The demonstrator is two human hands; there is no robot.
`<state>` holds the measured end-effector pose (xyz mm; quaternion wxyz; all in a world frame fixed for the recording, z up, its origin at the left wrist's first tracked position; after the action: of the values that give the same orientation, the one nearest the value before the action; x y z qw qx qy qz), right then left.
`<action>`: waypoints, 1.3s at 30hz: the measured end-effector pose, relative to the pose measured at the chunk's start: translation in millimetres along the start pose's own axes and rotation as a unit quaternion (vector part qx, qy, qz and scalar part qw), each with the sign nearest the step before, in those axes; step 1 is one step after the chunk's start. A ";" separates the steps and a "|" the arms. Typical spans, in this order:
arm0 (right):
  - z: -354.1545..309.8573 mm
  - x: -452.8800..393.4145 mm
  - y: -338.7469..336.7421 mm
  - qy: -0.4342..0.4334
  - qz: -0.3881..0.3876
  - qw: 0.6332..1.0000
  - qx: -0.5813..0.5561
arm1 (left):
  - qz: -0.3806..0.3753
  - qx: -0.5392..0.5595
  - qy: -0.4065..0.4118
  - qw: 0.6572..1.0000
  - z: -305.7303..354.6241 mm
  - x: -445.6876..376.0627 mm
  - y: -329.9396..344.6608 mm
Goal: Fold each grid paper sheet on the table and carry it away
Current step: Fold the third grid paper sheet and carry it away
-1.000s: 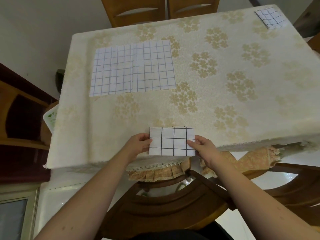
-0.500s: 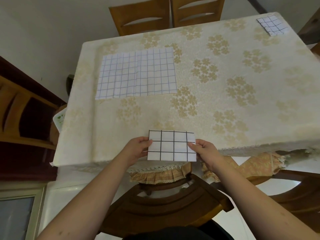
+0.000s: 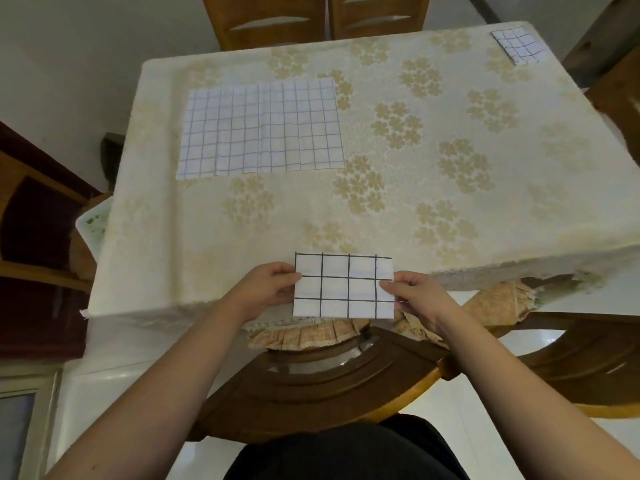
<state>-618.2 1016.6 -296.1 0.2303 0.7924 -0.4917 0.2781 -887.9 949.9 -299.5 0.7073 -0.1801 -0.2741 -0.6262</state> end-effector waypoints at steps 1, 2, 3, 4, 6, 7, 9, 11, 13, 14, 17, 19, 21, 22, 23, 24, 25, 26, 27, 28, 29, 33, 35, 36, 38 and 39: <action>-0.2 6.0 3.7 -0.006 0.003 1.000 0.003 | -0.006 0.005 -0.001 1.000 0.3 3.0 -0.4; -0.2 12.5 8.6 -0.009 0.006 1.000 0.006 | -0.008 0.010 -0.002 1.000 0.9 6.2 -1.8; 0.0 18.6 14.2 -0.013 0.008 1.000 0.011 | -0.010 0.016 -0.001 1.000 1.5 9.6 -3.6; -0.8 25.3 19.8 -0.019 0.013 1.000 0.017 | -0.013 0.021 0.002 1.000 2.2 13.5 -5.0; 0.1 38.1 28.4 -0.030 0.023 0.999 0.022 | -0.023 0.028 0.004 0.999 2.2 23.1 -6.7; 0.6 45.0 31.3 -0.034 0.037 0.998 0.024 | -0.025 0.027 0.005 0.999 1.7 28.4 -8.4; 2.1 58.5 38.4 -0.043 0.062 0.997 0.033 | -0.028 0.026 0.008 0.999 0.5 38.2 -11.9; 6.0 72.9 44.7 -0.045 0.088 0.995 0.023 | -0.034 0.031 0.001 0.999 -1.1 45.9 -14.5; 12.5 85.9 48.3 -0.037 0.111 0.993 0.008 | -0.050 0.027 -0.012 0.998 -4.2 51.7 -13.9; 15.1 91.6 50.2 -0.032 0.116 0.993 0.001 | -0.063 0.021 -0.021 0.998 -6.1 54.2 -12.3; 22.0 109.6 52.2 -0.025 0.121 0.992 -0.036 | -0.100 -0.009 -0.048 0.994 -10.3 61.5 -5.7; 27.7 122.8 48.0 -0.023 0.132 0.990 -0.049 | -0.116 -0.031 -0.053 0.991 -10.1 64.2 0.6; 36.3 137.4 40.1 -0.020 0.151 0.987 -0.050 | -0.133 -0.050 -0.048 0.989 -8.7 67.3 10.2; 41.7 145.5 34.7 -0.022 0.162 0.985 -0.054 | -0.144 -0.059 -0.044 0.987 -8.0 68.8 17.3; 47.6 153.7 28.6 -0.025 0.173 0.983 -0.060 | -0.155 -0.069 -0.040 0.985 -7.6 70.3 25.3; 53.8 161.8 22.4 -0.028 0.184 0.980 -0.069 | -0.164 -0.081 -0.035 0.983 -7.1 71.7 34.8; 60.4 170.6 16.2 -0.031 0.193 0.978 -0.079 | -0.172 -0.095 -0.029 0.980 -6.6 73.4 45.0; 67.6 179.3 10.6 -0.033 0.200 0.975 -0.089 | -0.178 -0.110 -0.022 0.978 -6.0 75.3 56.2; 75.0 188.6 4.5 -0.035 0.210 0.972 -0.100 | -0.182 -0.126 -0.014 0.975 -5.7 77.2 68.3; 82.7 198.3 -2.4 -0.040 0.223 0.968 -0.109 | -0.186 -0.141 -0.004 0.972 -4.8 79.3 80.8; 90.3 208.5 -10.4 -0.045 0.238 0.963 -0.117 | -0.192 -0.158 0.008 0.969 -3.7 81.6 94.3; 123.2 255.0 -47.8 -0.067 0.291 0.943 -0.150 | -0.229 -0.229 0.056 0.944 -2.4 97.6 159.5; 145.1 280.5 -68.1 -0.080 0.315 0.929 -0.175 | -0.246 -0.254 0.069 0.933 -8.3 108.4 195.4; 156.4 293.6 -77.4 -0.086 0.326 0.922 -0.189 | -0.254 -0.262 0.074 0.928 -12.3 114.5 214.1; 180.9 321.5 -95.2 -0.097 0.347 0.906 -0.220 | -0.265 -0.279 0.082 0.919 -22.9 128.7 253.6; 194.4 336.6 -104.8 -0.102 0.358 0.898 -0.235 | -0.272 -0.288 0.084 0.915 -29.8 136.9 275.0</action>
<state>-359.7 716.3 -224.8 0.2436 0.5094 -0.8141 0.1358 -603.4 865.8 -214.6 0.4479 -0.2409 -0.0600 -0.8589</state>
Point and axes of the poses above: each hand's wrist, its own x-axis away from the middle knuckle, its own y-axis out of the palm, z = x × y, the point moved 9 cm from there along -x, towards the middle knuckle, and after that the axes turned 3 degrees about y, right-handed, at the moved point
